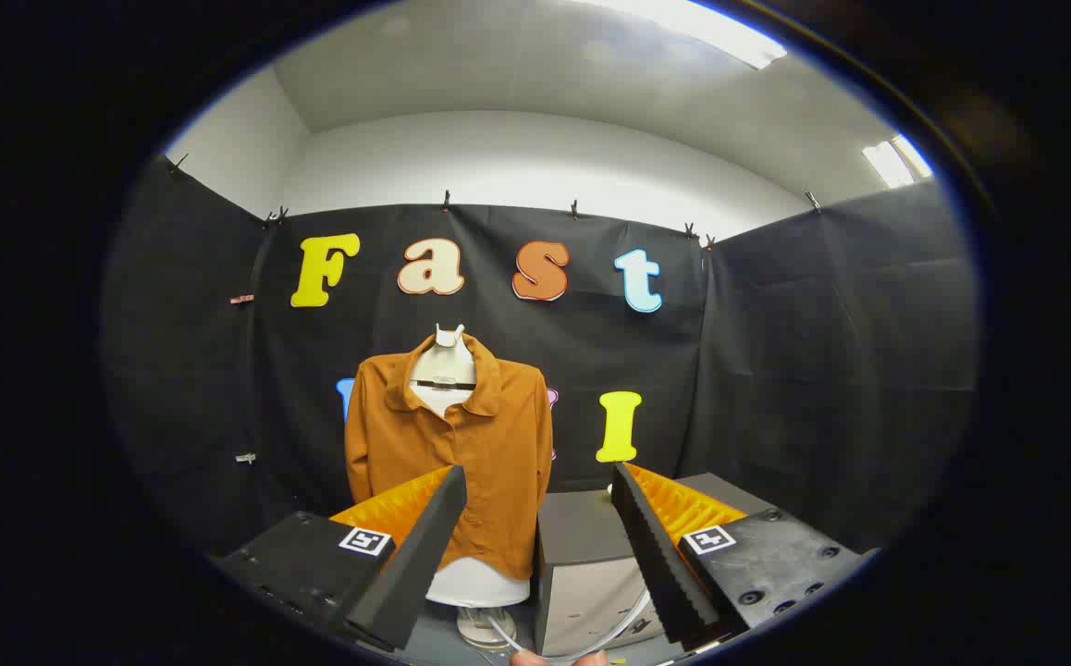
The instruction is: Iron the clothes twice with a garment steamer, once on the left side and once on the right side.
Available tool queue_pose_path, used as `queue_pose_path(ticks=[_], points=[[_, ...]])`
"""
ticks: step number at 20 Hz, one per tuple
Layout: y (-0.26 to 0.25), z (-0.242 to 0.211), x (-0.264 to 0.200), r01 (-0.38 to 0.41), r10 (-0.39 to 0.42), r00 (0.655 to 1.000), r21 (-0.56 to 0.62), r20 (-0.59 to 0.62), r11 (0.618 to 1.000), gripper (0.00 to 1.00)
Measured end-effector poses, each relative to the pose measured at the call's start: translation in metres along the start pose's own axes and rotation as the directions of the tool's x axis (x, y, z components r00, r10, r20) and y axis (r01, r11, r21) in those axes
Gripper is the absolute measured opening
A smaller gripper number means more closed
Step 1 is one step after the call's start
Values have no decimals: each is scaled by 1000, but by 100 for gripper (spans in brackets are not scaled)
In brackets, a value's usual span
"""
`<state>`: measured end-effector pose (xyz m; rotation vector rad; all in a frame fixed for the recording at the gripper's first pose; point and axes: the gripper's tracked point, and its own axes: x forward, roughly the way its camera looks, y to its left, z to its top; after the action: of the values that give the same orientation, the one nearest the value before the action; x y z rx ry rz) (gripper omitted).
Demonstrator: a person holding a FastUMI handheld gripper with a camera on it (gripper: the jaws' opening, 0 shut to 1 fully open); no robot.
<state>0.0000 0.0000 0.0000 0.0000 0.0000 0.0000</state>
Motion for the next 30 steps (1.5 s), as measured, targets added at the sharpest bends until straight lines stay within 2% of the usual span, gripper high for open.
queue_pose_path(ticks=[17,25,30], points=[[-14,1,-10,22,-22,1000,15,-16,1000,99],[-29,-11,33,5,-4,999,24,-46,1000,99],[-55,-45,80,-7,12,989,37,-148,999,98]])
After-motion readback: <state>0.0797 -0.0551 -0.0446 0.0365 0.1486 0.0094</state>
